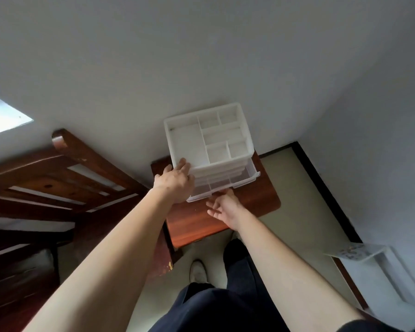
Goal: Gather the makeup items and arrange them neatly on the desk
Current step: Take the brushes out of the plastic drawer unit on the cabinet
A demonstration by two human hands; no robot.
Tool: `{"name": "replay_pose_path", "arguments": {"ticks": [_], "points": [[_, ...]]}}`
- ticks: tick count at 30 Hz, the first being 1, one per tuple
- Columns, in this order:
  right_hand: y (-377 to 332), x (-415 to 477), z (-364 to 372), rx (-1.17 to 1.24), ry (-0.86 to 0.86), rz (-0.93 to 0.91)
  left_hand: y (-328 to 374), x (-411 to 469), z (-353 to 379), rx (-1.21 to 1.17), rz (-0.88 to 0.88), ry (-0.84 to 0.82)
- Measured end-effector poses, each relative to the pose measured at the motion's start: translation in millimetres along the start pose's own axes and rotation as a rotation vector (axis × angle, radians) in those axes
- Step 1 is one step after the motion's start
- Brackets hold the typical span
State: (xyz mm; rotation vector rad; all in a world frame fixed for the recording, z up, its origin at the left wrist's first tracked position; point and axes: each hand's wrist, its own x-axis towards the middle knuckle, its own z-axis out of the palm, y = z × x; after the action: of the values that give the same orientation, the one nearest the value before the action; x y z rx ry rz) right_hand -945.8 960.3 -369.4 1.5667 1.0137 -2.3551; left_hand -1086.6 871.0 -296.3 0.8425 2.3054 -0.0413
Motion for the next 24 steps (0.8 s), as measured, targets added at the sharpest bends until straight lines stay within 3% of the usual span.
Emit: {"name": "replay_pose_path", "arguments": {"ticks": [9, 14, 18, 22, 24], "points": [[29.6, -32.6, -29.5, -0.152, 0.067, 0.017, 0.0, -6.6, 2.8, -0.033, 0.035, 0.037], [9.2, -47.0, -48.3, -0.897, 0.334, -0.156, -7.1, -6.2, 8.1, -0.056, 0.095, 0.093], [-17.5, -62.9, -54.5, -1.143, 0.482, -0.383, -17.8, -14.0, 25.1, -0.116, 0.177, 0.222], [-37.2, -58.3, -49.4, -1.379, 0.350, -0.647, -22.7, -25.6, 47.6, -0.084, 0.232, 0.363], [-43.2, -44.8, -44.0, -1.516, 0.280, -0.683, -22.9, -30.1, 55.9, -0.084, 0.225, 0.420]]}}
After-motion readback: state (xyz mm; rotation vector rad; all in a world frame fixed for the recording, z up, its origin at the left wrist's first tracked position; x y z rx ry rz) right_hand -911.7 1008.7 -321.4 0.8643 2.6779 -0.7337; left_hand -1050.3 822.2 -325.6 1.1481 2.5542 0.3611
